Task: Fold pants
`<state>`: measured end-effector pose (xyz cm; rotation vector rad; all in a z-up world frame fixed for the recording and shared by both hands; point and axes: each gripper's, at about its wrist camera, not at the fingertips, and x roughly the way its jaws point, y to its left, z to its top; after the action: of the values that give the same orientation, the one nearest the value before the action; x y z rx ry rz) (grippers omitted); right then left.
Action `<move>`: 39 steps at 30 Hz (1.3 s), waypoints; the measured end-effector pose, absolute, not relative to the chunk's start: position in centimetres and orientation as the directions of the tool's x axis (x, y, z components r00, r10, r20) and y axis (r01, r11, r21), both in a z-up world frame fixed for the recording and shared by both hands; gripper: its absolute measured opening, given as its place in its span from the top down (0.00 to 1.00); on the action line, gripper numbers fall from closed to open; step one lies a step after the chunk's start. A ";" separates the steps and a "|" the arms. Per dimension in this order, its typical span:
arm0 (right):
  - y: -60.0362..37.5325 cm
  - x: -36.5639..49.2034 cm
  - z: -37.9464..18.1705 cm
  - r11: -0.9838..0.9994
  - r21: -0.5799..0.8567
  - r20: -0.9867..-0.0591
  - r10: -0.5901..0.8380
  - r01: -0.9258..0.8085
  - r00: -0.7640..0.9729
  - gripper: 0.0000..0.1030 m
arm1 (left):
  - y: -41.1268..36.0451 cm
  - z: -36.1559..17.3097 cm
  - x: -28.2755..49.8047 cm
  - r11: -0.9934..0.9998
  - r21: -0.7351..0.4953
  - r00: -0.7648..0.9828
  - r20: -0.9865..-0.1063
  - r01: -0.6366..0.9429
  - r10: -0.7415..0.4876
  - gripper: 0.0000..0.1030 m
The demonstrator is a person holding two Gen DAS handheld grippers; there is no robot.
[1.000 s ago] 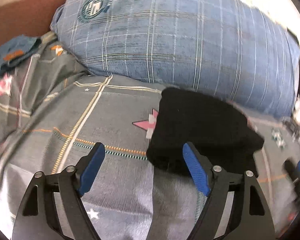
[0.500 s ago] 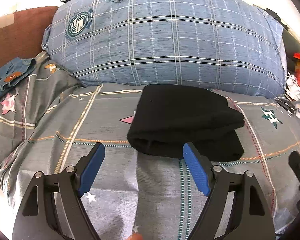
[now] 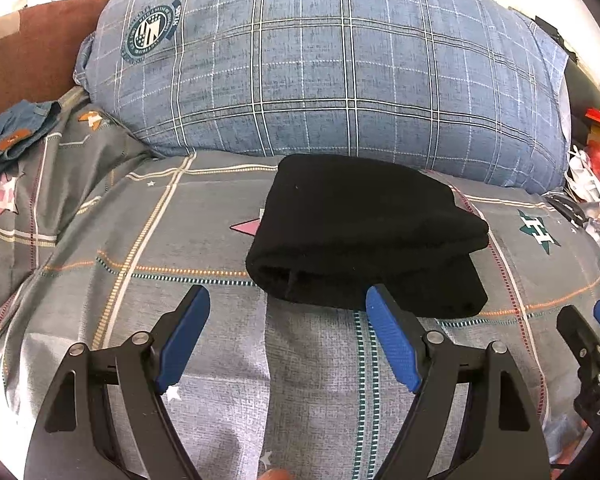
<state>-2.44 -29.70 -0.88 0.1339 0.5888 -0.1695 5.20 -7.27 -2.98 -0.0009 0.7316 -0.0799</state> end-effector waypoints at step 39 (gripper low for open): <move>-30.0 -3.1 -0.2 0.979 0.040 -0.594 -0.138 0.200 0.792 0.00 | -9.5 -2.6 4.2 0.986 0.024 0.620 -0.780 0.163 -0.084 0.21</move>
<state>-3.12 -29.99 -0.20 0.1024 0.6309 -0.1818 4.19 -9.54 -2.62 0.0954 0.8909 -0.1425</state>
